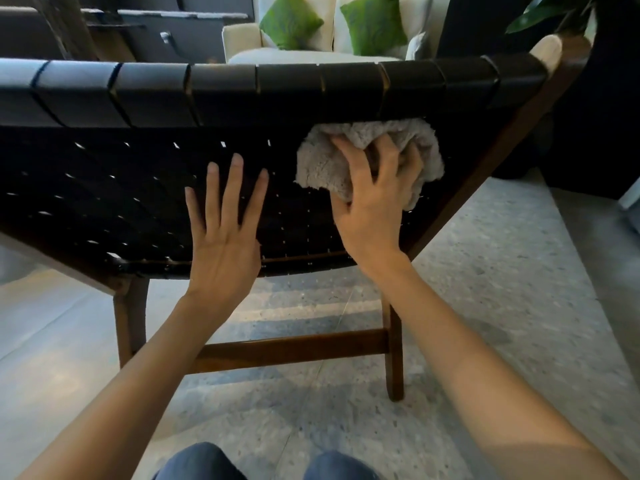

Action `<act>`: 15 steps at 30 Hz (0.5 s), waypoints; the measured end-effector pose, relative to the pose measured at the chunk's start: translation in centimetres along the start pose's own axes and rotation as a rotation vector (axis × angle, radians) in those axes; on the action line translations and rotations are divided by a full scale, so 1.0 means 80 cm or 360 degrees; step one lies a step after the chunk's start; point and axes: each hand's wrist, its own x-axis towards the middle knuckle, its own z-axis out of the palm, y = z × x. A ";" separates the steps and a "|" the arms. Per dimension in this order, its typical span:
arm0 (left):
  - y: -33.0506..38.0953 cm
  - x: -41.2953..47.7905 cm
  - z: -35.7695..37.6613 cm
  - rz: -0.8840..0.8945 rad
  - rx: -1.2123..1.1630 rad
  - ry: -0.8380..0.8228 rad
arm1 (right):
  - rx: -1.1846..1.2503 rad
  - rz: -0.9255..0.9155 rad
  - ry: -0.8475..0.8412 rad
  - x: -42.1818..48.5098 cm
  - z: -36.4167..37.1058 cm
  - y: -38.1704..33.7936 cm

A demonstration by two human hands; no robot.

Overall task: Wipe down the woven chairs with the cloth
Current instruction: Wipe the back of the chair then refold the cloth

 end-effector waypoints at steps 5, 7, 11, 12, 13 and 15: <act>-0.008 0.009 -0.003 0.0065 0.0051 -0.0009 | -0.0055 0.0113 0.0068 0.002 0.027 0.004; -0.009 0.010 0.000 0.0085 0.0069 -0.0004 | -0.0082 0.0082 0.0082 0.000 0.039 0.009; -0.018 0.011 0.008 0.0109 0.0114 0.0001 | -0.0015 -0.0068 0.0011 -0.027 0.068 0.028; -0.019 0.011 0.010 0.0118 0.0133 0.0010 | 0.0007 -0.0063 -0.0062 -0.043 0.075 0.031; -0.020 0.011 0.012 0.0121 0.0150 0.0014 | 0.0018 -0.0032 -0.0178 -0.061 0.082 0.034; -0.019 0.010 0.018 0.0118 0.0164 0.0017 | 0.0022 0.0105 -0.0483 -0.101 0.095 0.038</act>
